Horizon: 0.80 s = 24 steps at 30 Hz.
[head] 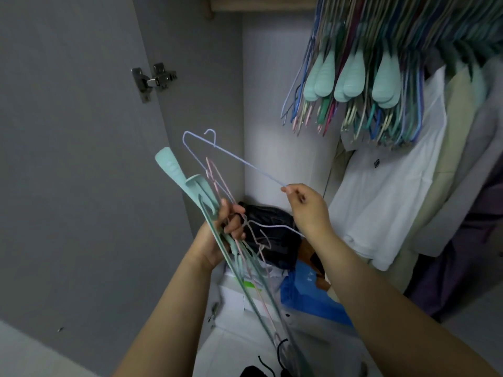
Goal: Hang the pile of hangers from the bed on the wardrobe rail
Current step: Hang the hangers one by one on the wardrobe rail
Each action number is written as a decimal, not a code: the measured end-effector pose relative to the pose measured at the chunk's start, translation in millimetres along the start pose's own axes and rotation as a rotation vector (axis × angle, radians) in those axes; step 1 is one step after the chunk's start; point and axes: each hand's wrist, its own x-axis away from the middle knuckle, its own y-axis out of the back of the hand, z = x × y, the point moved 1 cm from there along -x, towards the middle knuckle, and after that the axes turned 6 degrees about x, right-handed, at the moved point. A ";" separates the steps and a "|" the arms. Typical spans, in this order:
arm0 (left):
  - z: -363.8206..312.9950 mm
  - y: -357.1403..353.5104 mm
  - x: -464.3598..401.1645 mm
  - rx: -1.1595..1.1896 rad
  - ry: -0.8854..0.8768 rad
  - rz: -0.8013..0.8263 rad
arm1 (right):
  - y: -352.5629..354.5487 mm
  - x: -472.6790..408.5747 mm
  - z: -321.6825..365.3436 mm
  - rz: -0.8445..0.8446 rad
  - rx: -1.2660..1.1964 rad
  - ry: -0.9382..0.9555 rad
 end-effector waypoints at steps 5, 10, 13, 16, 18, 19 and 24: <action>-5.5 -4.6 1.1 -0.019 0.010 0.101 | 5.4 -13.4 23.9 -0.087 0.268 0.157; -4.2 -24.7 3.5 -0.062 0.008 0.158 | -21.4 -17.6 59.6 0.170 0.471 0.219; -7.0 -27.1 5.8 -0.072 0.003 0.213 | -23.1 -29.7 64.9 0.099 0.460 0.157; -10.9 -16.9 12.5 -0.077 -0.029 0.115 | -6.5 -42.2 51.3 -0.086 0.236 0.129; -11.5 -6.4 15.8 -0.089 -0.072 -0.046 | 3.9 -43.8 40.6 -0.137 0.119 0.210; -11.5 -1.3 16.6 -0.115 -0.104 -0.127 | 7.5 -42.9 36.1 -0.141 0.078 0.269; -10.6 14.7 14.6 -0.367 -0.169 -0.380 | 16.9 -35.3 26.4 -0.162 -0.185 0.350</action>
